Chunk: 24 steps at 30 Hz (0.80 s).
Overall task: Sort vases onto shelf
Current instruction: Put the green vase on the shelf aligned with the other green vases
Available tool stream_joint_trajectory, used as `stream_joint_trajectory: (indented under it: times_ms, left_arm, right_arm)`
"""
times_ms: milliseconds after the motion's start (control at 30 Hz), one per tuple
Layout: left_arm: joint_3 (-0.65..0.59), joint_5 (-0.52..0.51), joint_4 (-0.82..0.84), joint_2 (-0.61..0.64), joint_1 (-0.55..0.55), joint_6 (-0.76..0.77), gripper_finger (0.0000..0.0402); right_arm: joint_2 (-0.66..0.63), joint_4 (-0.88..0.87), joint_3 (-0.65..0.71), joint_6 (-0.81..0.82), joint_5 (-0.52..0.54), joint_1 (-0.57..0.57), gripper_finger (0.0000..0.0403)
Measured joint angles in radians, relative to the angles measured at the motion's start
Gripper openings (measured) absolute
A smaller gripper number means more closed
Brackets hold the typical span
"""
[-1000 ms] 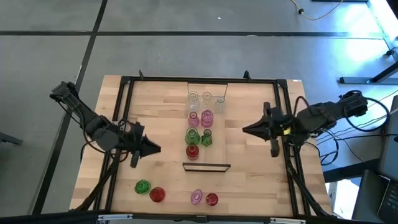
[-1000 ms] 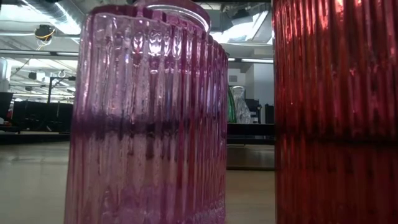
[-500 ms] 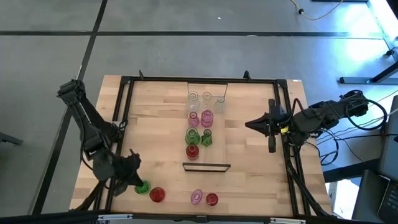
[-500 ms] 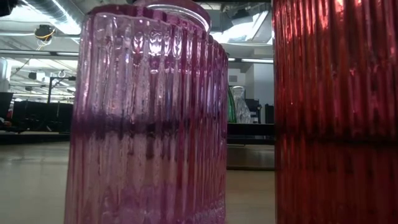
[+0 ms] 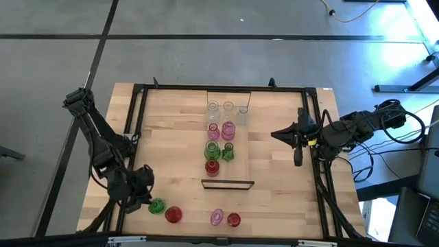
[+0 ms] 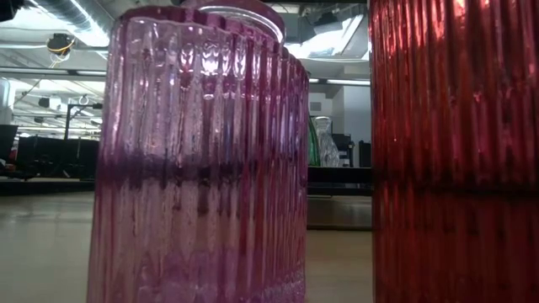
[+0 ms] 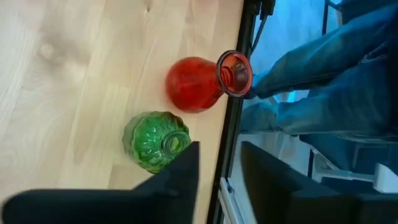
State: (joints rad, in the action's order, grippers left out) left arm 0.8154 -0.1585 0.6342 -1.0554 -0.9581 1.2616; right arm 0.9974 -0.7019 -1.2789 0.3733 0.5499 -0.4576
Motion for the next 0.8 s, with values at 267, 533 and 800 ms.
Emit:
stream_joint_trajectory:
  times_ms: [267,533,800]
  left_arm:
    - [0.000,0.017,-0.018,-0.142,0.000,0.019,0.0204]
    - [-0.001,0.125,-0.041,-0.322,0.000,0.093,0.0210]
    - [-0.001,0.107,-0.101,-0.384,0.000,0.126,0.0181]
  right_arm:
    - [0.000,-0.009,0.000,0.020,0.000,0.000,0.0000]
    - [0.002,-0.012,0.000,0.048,0.000,0.000,0.0000]
    - [0.002,-0.012,0.000,0.049,-0.002,0.000,0.0000]
